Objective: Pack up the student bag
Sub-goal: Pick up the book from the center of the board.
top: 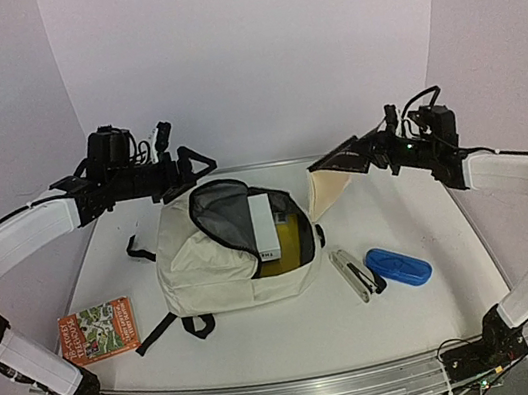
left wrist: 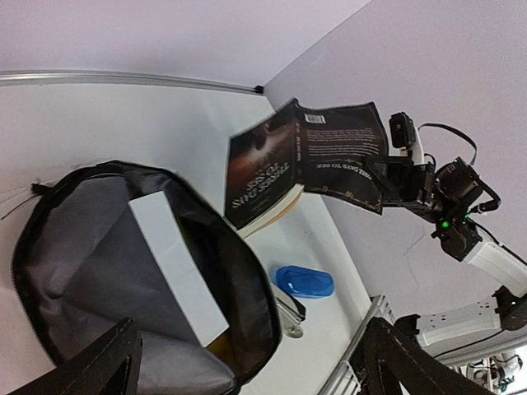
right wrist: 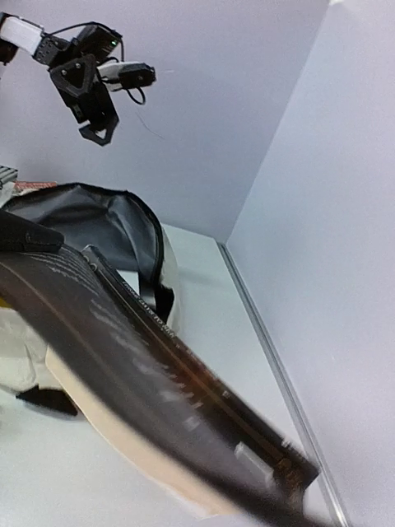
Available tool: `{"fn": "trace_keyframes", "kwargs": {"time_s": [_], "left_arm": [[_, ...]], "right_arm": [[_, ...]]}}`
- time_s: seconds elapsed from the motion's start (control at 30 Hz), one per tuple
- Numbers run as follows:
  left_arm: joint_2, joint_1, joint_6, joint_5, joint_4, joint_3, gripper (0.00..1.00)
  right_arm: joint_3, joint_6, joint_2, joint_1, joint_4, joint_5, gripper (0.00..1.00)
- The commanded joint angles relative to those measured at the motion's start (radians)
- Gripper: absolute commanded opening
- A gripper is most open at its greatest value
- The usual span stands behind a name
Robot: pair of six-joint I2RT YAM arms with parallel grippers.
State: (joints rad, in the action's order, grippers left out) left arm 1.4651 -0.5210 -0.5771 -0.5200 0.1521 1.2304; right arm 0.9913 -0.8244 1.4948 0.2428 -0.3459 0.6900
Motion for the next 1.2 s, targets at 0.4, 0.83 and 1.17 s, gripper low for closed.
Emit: {"fn": "trace_keyframes", "kwargs": {"time_s": [0.4,0.83,1.17], "left_arm": [[-0.165,0.001,-0.079,0.103,-0.020,-0.090,0.98],[-0.105,0.057,-0.201,0.015,-0.026,-0.164,0.96],[0.023,0.025,-0.215,-0.132,-0.044,-0.143,0.69]], "right_arm": [[0.367,0.104,0.148,0.400,0.015,0.142,0.00],[0.259,0.068,0.322,0.454,-0.014,0.084,0.00],[0.147,0.001,0.361,0.455,-0.113,0.059,0.00]]}}
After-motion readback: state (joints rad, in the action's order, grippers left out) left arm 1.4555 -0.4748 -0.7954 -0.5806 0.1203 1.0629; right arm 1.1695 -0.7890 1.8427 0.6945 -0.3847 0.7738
